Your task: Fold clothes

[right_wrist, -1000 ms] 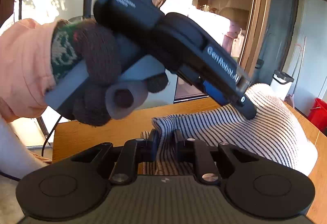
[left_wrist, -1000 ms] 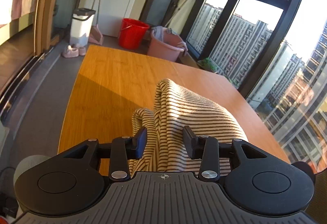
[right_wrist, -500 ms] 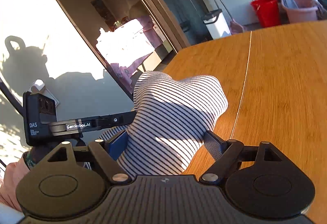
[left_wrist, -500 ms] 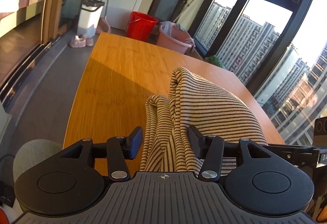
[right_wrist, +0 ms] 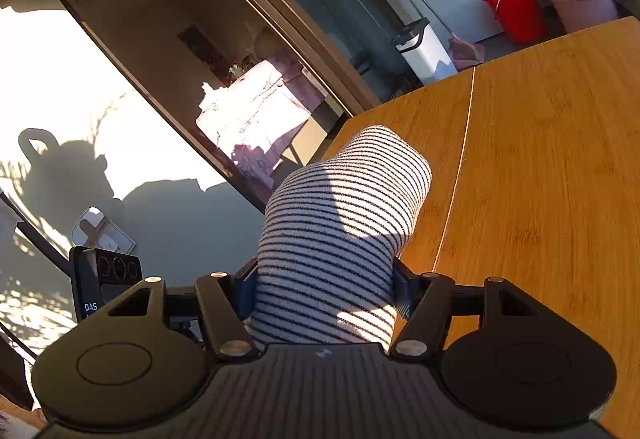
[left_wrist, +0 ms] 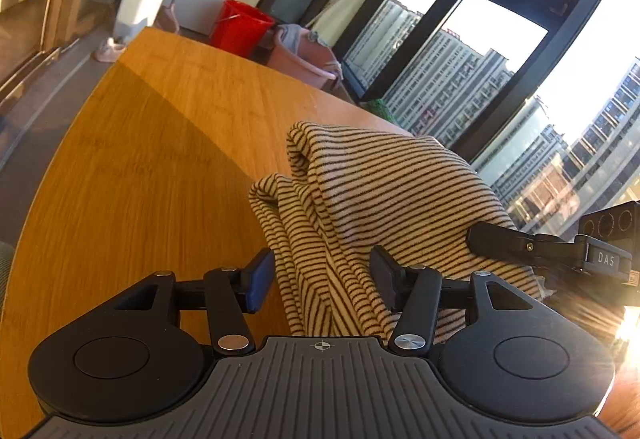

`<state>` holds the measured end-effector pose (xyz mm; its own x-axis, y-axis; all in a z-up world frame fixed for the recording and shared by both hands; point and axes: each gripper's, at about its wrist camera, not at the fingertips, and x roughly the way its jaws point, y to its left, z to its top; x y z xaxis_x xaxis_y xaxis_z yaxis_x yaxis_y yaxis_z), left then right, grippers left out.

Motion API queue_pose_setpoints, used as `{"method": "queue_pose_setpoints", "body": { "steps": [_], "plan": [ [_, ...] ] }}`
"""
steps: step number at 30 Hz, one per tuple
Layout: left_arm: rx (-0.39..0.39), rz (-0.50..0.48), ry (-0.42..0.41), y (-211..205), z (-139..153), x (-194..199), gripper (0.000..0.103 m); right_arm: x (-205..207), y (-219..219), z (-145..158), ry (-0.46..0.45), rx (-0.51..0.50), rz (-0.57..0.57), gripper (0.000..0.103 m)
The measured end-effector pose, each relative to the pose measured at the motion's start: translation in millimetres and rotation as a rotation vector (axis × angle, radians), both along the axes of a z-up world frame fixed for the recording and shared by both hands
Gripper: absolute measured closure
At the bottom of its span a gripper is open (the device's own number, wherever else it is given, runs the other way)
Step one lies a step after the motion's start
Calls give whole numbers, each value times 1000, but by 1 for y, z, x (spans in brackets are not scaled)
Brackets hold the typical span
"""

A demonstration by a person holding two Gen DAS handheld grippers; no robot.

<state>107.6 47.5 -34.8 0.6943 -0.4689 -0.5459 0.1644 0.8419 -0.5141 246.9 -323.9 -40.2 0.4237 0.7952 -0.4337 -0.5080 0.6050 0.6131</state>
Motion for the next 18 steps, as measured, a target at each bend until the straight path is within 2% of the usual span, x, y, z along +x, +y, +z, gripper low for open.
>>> {"method": "queue_pose_setpoints", "body": {
  "steps": [4, 6, 7, 9, 11, 13, 16, 18],
  "plan": [
    [12, -3, -6, -6, 2, 0, 41, -13, 15, -1, -118, -202, -4, 39],
    [13, -20, -9, -8, 5, -6, 27, -23, 28, 0, -194, -283, -1, 39],
    [21, -29, -14, -10, 7, -10, 25, -26, 34, 1, -227, -314, 3, 39],
    [41, -42, -18, -13, 9, -15, 24, -34, 47, 5, -296, -377, 15, 39],
    [102, -39, -20, -20, 9, -17, 24, -41, 59, 7, -361, -439, 24, 39],
    [140, -31, -19, -26, 8, -15, 20, -44, 65, 8, -386, -457, 25, 38],
    [151, -24, -16, -25, 4, -13, 15, -40, 60, 12, -362, -428, 29, 37],
    [156, -26, -20, -25, 3, -14, 14, -36, 54, 15, -345, -413, 35, 30]
  ]
}}
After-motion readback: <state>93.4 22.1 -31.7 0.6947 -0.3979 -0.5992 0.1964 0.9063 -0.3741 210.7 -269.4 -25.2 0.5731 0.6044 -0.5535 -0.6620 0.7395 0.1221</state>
